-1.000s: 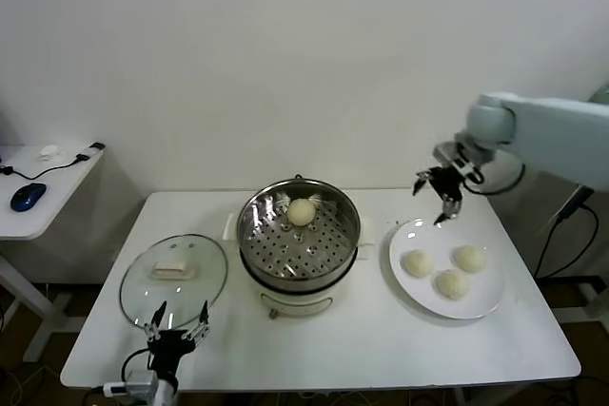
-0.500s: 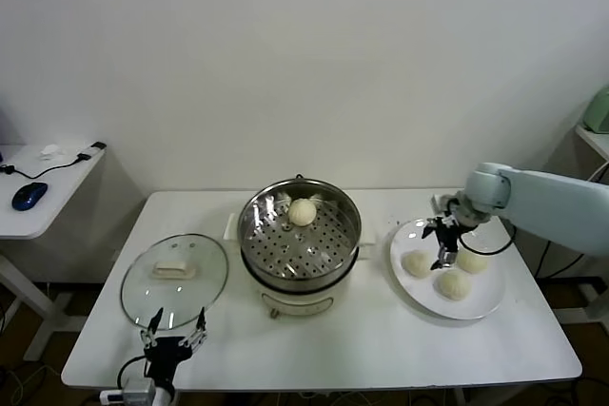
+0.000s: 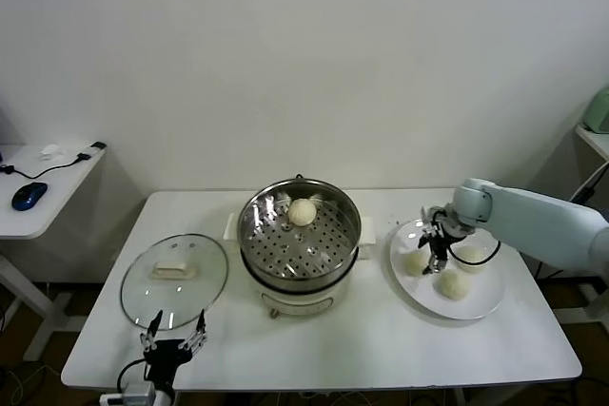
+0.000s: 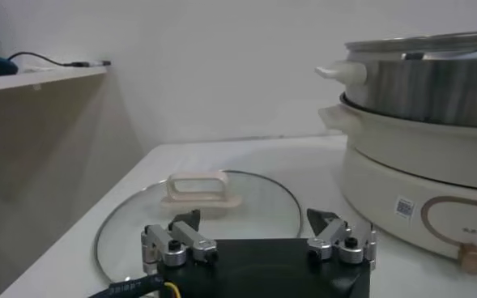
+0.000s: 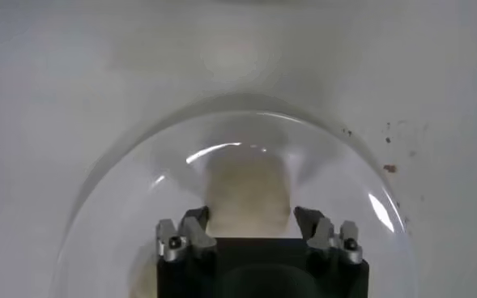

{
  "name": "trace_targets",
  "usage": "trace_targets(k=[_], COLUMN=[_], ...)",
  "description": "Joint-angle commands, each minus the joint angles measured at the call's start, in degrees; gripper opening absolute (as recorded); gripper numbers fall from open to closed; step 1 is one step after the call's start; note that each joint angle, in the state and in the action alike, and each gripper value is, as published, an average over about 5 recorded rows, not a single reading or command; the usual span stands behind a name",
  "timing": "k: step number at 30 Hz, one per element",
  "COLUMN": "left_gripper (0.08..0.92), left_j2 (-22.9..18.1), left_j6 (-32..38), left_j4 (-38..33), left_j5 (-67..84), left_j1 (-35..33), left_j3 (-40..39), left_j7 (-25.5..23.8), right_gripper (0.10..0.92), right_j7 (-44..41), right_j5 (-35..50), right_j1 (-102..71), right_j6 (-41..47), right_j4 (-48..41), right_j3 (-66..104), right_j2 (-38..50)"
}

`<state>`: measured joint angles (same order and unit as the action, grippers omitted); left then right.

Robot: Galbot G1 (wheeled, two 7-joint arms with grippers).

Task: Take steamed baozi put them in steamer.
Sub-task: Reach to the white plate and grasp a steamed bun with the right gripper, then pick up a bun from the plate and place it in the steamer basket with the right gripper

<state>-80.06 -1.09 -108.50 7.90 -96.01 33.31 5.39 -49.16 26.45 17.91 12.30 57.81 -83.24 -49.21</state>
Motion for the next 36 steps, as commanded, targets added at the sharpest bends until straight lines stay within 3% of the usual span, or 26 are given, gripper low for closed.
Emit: trace_targets(k=[1,7,13,17,22,27,36], left_gripper=[0.823,0.823,0.823,0.823,0.823,0.823,0.823], left_j2=[0.0,-0.4,-0.2,0.1,0.3,0.6,1.1], left_j6=[0.0,0.1,0.0,0.1,0.1,0.2,0.3], left_j4=[0.0,-0.9,-1.5,-1.2,-1.0,-1.4,-1.7], left_j5=[0.0,-0.3,-0.7,-0.7,-0.7,-0.7,-0.2], left_j1=[-0.2,-0.8,-1.1,-1.0,-0.4,-0.1,0.0], left_j3=[0.0,-0.2,-0.7,-1.2,-1.9,-2.2,-1.7], left_j7=[0.0,0.0,0.0,0.0,-0.1,-0.2,-0.3], right_gripper=[0.624,0.613,0.613,0.618,0.616,0.613,0.611], right_j7=[-2.7,-7.7,-11.0,-5.0,5.8,12.9,17.4], right_j5=[-0.3,4.6,21.8,34.0,44.1,44.8,37.0], right_j1=[1.1,16.7,40.6,49.6,47.8,39.6,24.1], right_j6=[-1.0,-4.7,-3.8,2.3,10.0,14.4,16.7], right_j4=[-0.1,2.9,10.4,20.2,30.6,29.5,17.0], right_j3=[0.6,-6.8,-19.6,-20.6,-14.1,-12.1,-11.4], right_j2=[-0.4,1.8,-1.4,-6.5,-15.9,-25.0,-32.7])
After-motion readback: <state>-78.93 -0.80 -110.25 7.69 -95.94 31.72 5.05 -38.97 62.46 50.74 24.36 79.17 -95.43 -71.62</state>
